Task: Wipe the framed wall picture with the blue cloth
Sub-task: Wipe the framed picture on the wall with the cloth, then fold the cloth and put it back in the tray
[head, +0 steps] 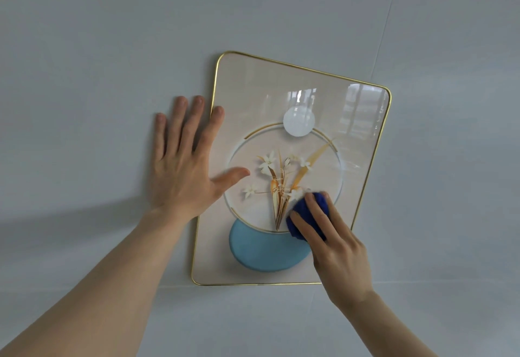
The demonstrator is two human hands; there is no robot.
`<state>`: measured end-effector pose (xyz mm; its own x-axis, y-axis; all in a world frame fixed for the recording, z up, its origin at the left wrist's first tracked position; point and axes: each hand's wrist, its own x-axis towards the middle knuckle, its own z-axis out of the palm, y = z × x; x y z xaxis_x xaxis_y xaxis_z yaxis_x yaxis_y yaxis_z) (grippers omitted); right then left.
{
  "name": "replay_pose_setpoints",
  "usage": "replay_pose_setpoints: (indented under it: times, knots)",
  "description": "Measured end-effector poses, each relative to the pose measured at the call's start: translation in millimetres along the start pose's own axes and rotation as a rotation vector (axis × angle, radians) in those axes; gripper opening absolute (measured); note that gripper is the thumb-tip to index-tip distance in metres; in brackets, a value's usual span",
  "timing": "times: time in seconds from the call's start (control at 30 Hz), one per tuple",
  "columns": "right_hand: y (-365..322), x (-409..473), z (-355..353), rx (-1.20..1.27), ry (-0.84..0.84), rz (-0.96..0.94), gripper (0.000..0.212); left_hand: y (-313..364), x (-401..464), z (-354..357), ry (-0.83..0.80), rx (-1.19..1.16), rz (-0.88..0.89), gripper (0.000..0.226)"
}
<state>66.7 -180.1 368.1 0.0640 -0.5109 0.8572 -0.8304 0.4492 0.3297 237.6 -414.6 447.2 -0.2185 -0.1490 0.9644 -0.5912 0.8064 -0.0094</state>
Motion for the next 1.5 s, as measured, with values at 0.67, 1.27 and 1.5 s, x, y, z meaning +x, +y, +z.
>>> replay_pose_setpoints:
  times: [0.67, 1.27, 1.5]
  knots:
    - [-0.6, -98.2, -56.8, 0.192, -0.396, 0.729, 0.032, 43.3, -60.5, -71.9, -0.064, -0.336, -0.183, 0.067]
    - [-82.5, -71.4, -122.1, 1.361, -0.780, 1.397, 0.031, 111.0, -187.3, -138.0, -1.030, -1.051, -0.500, 0.058]
    - [-78.5, -68.5, -136.5, 1.596, -0.883, 1.121, 0.023, 85.0, -170.9, -157.1, -0.857, -0.966, -0.626, 0.017]
